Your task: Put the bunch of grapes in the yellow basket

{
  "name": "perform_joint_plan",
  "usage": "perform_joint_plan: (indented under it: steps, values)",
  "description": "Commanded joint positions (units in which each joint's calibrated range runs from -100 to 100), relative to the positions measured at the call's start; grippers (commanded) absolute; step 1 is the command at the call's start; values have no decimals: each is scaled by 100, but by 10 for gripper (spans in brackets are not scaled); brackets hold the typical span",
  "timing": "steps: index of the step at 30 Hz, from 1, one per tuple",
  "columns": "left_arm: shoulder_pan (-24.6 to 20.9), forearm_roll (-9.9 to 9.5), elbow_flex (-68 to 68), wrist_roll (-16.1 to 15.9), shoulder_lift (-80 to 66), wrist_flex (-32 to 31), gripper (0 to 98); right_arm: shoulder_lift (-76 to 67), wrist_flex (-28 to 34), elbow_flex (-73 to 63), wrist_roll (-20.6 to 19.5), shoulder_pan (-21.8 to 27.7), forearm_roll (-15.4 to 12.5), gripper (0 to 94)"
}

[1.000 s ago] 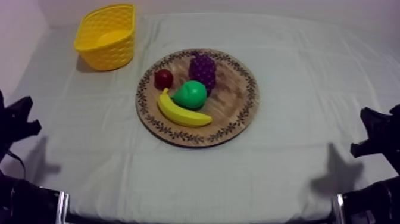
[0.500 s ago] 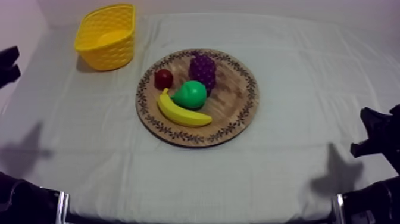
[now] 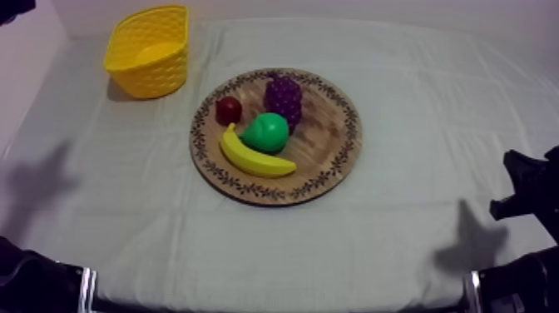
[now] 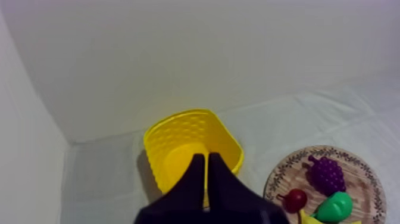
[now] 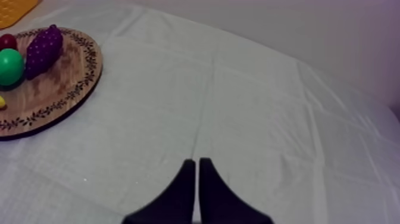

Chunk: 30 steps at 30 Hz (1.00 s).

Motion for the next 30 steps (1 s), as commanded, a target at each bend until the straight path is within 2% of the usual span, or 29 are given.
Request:
perform_joint_plan:
  steps: [1,14,30]
  values:
    - [67,4,-293,-40,419,41,0,0,-1,-1,-2,0,-2,5]
    - [702,-36,-1546,-405,2224,477,0,0,-1,-1,-2,0,-2,5]
    - [1300,-24,-3508,-781,4587,1480,0,0,-1,-1,-2,0,-2,5]
